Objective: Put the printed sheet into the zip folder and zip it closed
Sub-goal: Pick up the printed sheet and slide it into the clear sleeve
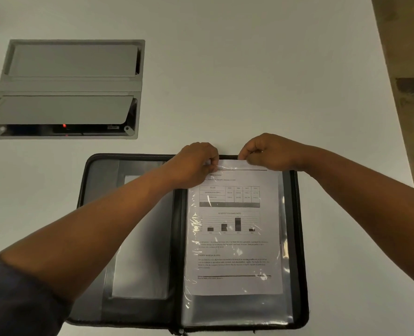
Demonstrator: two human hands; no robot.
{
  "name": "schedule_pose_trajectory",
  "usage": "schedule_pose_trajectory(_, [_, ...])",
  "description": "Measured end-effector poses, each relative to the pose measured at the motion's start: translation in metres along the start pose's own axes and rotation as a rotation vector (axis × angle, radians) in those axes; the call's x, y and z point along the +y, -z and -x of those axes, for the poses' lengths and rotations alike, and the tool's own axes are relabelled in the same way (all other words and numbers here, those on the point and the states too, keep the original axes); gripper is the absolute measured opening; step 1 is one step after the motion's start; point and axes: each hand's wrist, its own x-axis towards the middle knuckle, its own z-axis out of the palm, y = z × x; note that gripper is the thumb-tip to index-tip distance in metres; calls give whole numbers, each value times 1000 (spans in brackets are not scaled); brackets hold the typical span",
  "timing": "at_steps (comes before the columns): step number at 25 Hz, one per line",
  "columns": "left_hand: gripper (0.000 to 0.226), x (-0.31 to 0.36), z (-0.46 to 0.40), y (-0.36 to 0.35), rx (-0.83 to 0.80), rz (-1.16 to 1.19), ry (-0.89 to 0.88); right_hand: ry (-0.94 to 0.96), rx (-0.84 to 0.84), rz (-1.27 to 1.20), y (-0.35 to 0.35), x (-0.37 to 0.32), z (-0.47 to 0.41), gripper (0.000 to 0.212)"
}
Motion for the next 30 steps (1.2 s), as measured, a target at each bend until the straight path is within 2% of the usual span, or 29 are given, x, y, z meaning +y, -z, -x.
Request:
schedule_pose_trajectory(2, [15, 0, 2, 0, 15, -41, -9, 11, -1, 230, -5, -3, 2, 16])
schedule_pose_trajectory(4, [10, -1, 3, -2, 38, -66, -10, 38, 23, 479, -13, -5, 2, 33])
schedule_pose_trajectory(6, [7, -1, 4, -4, 45, -18, -3, 36, 35, 563, -19, -7, 1, 45])
schedule_pose_trajectory(8, [8, -3, 6, -5, 43, 2, 0, 20, 11, 587, -25, -6, 1, 46])
schedule_pose_trajectory(15, [27, 1, 6, -5, -74, -43, 48, -13, -113, 514, -37, -9, 4, 32])
schedule_pose_trajectory(20, [26, 3, 6, -4, -79, -6, 69, 26, -60, 290, -43, -17, 5, 33])
schedule_pose_trajectory(26, [26, 2, 6, -8, -76, 11, 101, -38, -55, 139, -45, -16, 4, 47])
schedule_pose_trajectory(30, [16, 2, 11, -18, 47, 27, 65, -28, 117, 201, -55, -6, 4, 48])
